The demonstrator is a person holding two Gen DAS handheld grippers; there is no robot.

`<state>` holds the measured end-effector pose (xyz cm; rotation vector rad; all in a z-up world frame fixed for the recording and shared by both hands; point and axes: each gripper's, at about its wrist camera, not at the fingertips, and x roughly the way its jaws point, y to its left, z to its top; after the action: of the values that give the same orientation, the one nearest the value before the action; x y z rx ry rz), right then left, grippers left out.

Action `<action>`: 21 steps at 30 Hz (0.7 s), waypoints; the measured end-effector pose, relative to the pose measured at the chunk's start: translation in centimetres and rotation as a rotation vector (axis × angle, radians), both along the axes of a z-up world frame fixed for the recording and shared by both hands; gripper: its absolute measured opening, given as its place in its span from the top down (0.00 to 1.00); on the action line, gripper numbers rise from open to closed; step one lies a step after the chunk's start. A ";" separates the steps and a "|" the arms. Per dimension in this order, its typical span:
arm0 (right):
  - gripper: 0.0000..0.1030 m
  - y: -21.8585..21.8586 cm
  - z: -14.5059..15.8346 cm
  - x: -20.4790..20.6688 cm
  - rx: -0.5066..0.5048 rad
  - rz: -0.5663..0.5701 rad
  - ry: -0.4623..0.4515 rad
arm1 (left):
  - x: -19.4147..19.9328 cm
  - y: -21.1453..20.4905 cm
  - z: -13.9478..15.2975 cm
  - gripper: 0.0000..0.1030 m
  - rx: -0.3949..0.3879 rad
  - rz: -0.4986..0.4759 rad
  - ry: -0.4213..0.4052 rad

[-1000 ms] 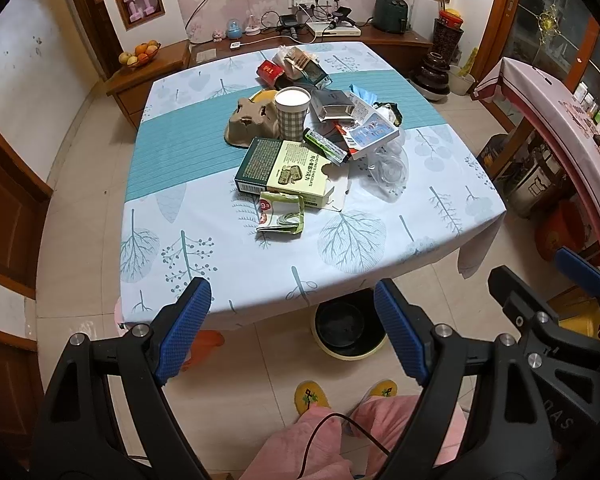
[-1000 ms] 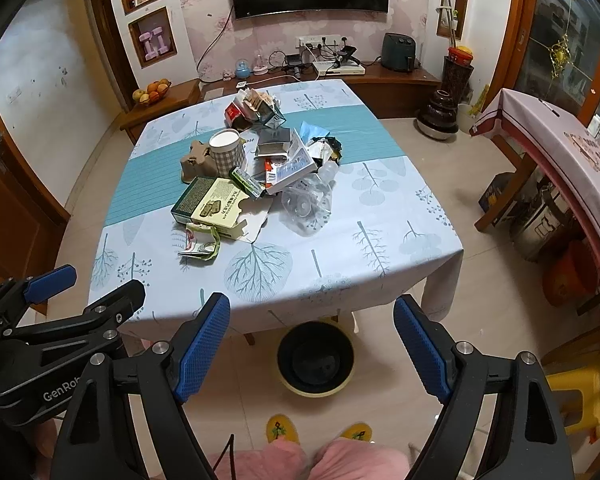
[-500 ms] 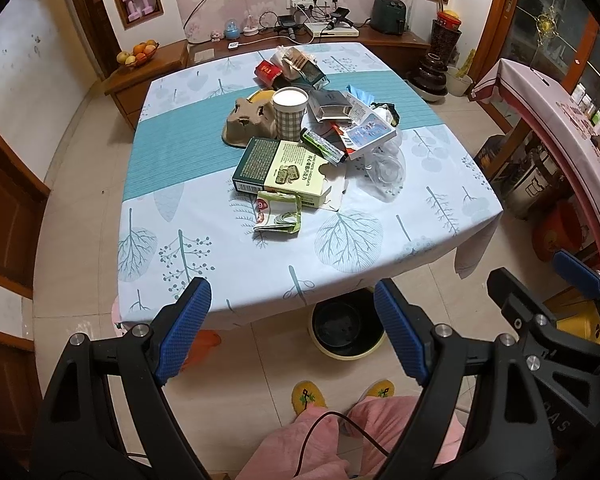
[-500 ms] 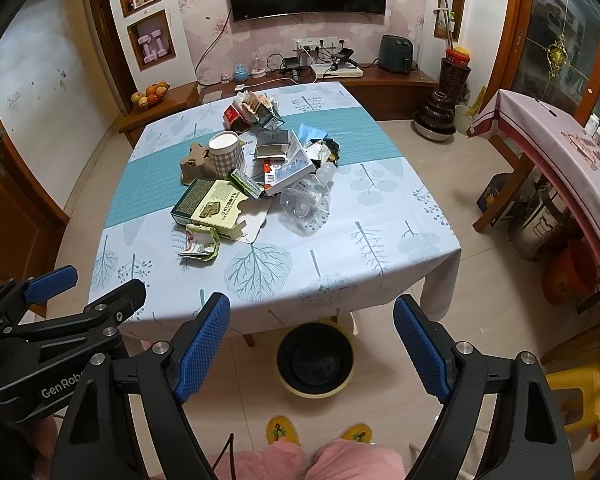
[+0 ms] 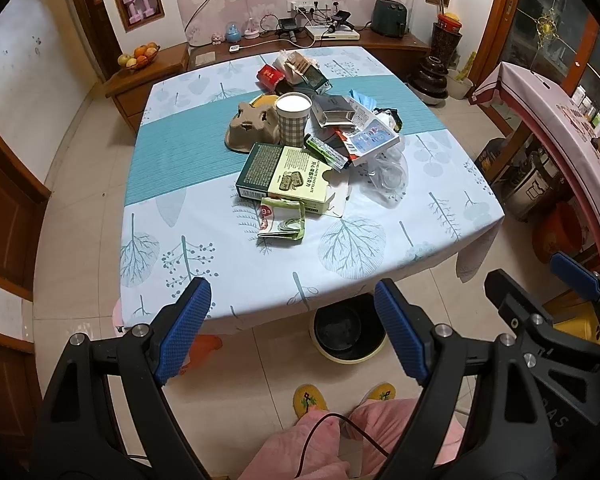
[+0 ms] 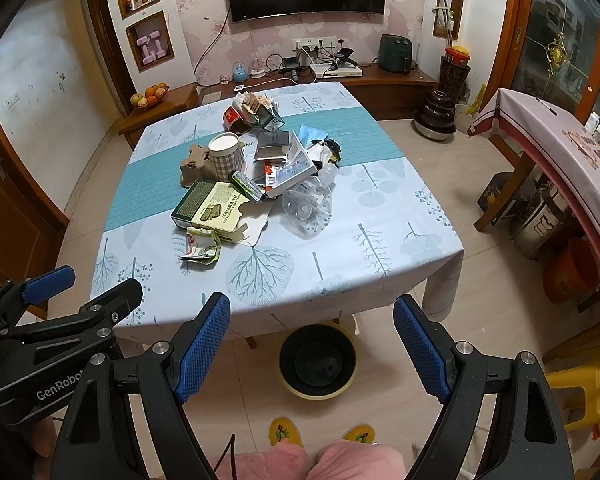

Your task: Collect trash

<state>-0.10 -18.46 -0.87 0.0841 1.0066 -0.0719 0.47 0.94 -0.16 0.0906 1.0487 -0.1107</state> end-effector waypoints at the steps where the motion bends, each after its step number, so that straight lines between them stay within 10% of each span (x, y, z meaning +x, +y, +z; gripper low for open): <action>1: 0.17 0.0 0.0 0.0 0.000 0.001 -0.002 | 0.1 0.0 0.0 0.20 -0.006 -0.002 0.004; 21: 0.22 0.2 2.8 2.7 -0.055 0.029 -0.017 | 5.1 2.3 0.4 0.20 -0.083 0.085 0.025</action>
<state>2.64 -18.29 1.91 0.0196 0.9884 -0.0725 5.54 3.25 0.25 -0.0307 1.0703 -0.0787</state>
